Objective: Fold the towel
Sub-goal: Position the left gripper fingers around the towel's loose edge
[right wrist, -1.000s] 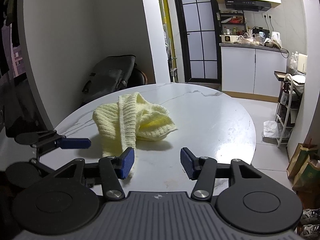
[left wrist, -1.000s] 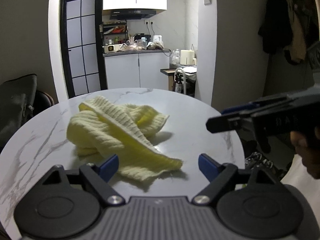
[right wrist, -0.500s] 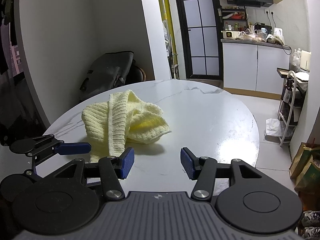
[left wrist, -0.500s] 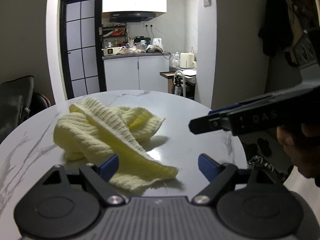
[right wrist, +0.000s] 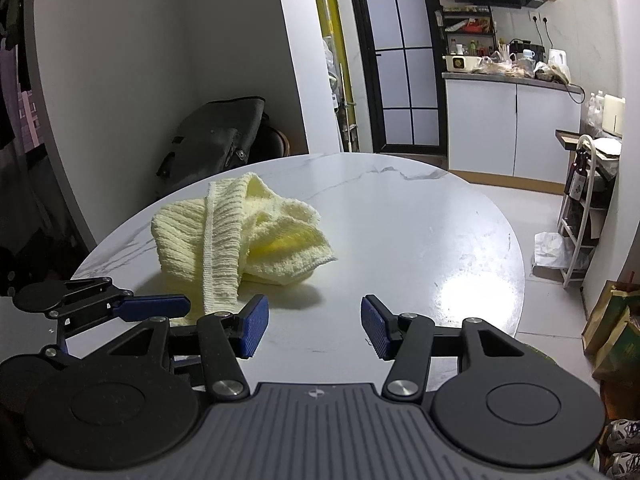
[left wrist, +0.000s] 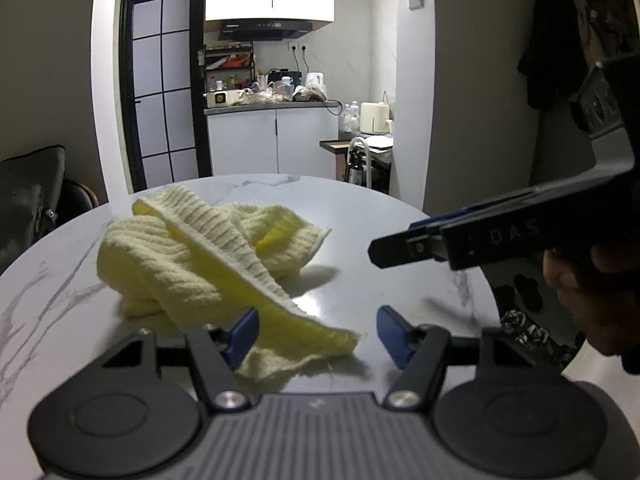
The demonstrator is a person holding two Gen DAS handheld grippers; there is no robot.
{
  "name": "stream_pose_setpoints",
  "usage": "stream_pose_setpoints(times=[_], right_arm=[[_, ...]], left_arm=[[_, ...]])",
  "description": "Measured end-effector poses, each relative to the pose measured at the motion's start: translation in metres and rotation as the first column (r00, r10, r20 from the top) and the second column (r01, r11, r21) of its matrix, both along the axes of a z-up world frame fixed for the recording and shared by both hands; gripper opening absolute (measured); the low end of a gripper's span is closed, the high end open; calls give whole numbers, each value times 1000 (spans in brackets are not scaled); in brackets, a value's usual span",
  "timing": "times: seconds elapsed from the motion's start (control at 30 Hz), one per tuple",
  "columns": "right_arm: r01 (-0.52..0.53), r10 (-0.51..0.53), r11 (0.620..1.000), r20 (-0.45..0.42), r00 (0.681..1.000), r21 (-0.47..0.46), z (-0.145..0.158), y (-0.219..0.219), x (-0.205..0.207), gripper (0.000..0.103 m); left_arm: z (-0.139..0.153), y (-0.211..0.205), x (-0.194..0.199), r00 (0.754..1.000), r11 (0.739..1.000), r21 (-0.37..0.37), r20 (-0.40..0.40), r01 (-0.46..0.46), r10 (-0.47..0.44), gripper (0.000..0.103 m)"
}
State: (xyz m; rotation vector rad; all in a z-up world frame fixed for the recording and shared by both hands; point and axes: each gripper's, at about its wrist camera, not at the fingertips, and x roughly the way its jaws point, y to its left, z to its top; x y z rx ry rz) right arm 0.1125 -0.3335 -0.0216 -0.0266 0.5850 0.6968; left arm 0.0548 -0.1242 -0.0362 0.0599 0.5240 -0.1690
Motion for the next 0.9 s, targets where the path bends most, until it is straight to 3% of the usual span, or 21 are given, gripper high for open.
stream_pose_setpoints(times=[0.7, 0.9], right_arm=[[9, -9, 1000, -22, 1000, -15, -12, 2, 8, 57], [13, -13, 1000, -22, 1000, -14, -12, 1, 8, 57]], left_arm=[[-8, 3, 5, 999, 1000, -12, -33, -23, 23, 69], [-8, 5, 3, 999, 999, -14, -30, -35, 34, 64]])
